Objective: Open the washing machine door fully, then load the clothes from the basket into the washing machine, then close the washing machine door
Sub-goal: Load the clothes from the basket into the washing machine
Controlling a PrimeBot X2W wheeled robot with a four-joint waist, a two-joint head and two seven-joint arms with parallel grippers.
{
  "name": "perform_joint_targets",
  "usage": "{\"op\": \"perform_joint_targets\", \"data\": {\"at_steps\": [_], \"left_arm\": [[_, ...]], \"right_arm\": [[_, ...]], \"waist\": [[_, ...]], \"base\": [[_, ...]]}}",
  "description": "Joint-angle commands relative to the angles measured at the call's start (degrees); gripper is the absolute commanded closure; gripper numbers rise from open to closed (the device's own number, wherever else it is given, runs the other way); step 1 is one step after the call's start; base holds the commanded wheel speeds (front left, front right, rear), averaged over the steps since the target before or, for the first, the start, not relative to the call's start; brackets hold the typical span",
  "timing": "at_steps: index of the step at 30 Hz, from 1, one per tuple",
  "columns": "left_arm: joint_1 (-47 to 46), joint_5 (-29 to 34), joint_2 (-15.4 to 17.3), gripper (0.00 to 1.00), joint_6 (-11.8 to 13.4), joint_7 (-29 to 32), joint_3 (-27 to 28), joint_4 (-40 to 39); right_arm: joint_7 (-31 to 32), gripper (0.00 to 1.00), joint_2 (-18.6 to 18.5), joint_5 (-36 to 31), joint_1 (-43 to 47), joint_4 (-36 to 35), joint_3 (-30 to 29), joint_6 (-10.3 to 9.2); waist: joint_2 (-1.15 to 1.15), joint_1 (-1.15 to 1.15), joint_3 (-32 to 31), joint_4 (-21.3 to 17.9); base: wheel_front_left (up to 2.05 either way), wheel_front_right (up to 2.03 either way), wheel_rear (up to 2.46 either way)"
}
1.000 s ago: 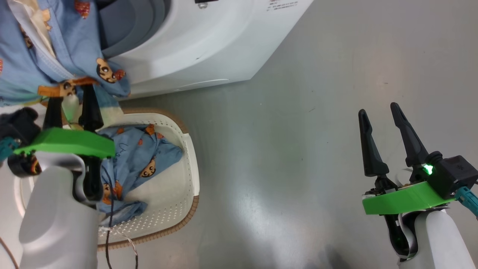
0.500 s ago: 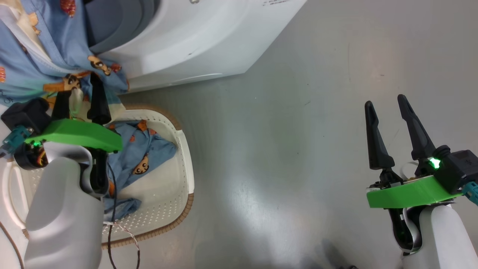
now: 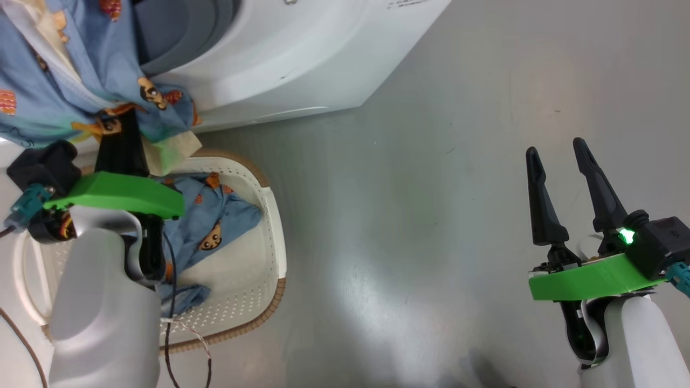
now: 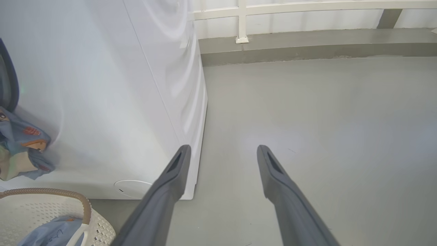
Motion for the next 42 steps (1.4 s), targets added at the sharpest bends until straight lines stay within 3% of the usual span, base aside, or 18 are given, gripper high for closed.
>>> {"op": "perform_joint_targets", "data": {"at_steps": [1, 12, 23, 28, 35, 36, 42], "left_arm": [[-3.5, 0.4, 2.5, 1.00, 0.0, -1.4, 2.4, -4.6], [1.2, -0.2, 1.8, 1.00, -0.3, -1.4, 2.6, -8.7], [4.8, 0.9, 1.9, 1.00, 2.1, -1.1, -1.2, -15.8], [2.7, 1.8, 3.4, 1.00, 2.8, 0.3, -1.4, -17.0], [-4.6, 3.7, 6.7, 1.00, 3.6, 2.7, -1.6, -13.3], [-7.7, 5.8, 8.7, 1.00, 4.3, 2.5, -2.1, -10.9], [-15.6, 7.8, 11.5, 1.00, 4.8, 1.9, -2.5, -2.6]], "right_arm": [[-0.3, 0.00, 0.1, 0.3, 0.3, -1.0, 1.5, 0.09], [-0.3, 0.00, 0.1, 0.4, 0.9, -0.4, 1.6, 0.09], [-0.3, 0.00, 0.1, 1.0, 1.2, -0.2, 1.8, 0.09], [-0.3, 0.00, 0.1, 1.8, 1.1, 0.0, 2.4, 0.09], [-0.3, 0.00, 0.1, 3.6, 1.6, 0.5, 3.6, 0.09], [-0.3, 0.00, 0.1, 4.1, 1.8, 0.6, 4.0, 0.09], [-0.3, 0.00, 0.1, 5.3, 2.3, 0.9, 5.0, 0.09]], "waist": [[0.00, 0.00, -0.2, 0.3], [0.00, 0.00, -2.0, 2.0], [0.00, 0.00, -3.0, 2.5], [0.00, 0.00, -3.1, 1.7], [0.00, 0.00, -3.7, -1.3], [0.00, 0.00, -3.7, -2.3], [0.00, 0.00, -3.6, -5.1]], "base": [[0.00, 0.00, 0.00], [0.00, 0.00, 0.00], [0.00, 0.00, 0.00], [0.00, 0.00, 0.00], [0.00, 0.00, 0.00], [0.00, 0.00, 0.00], [0.00, 0.00, 0.00]]}}
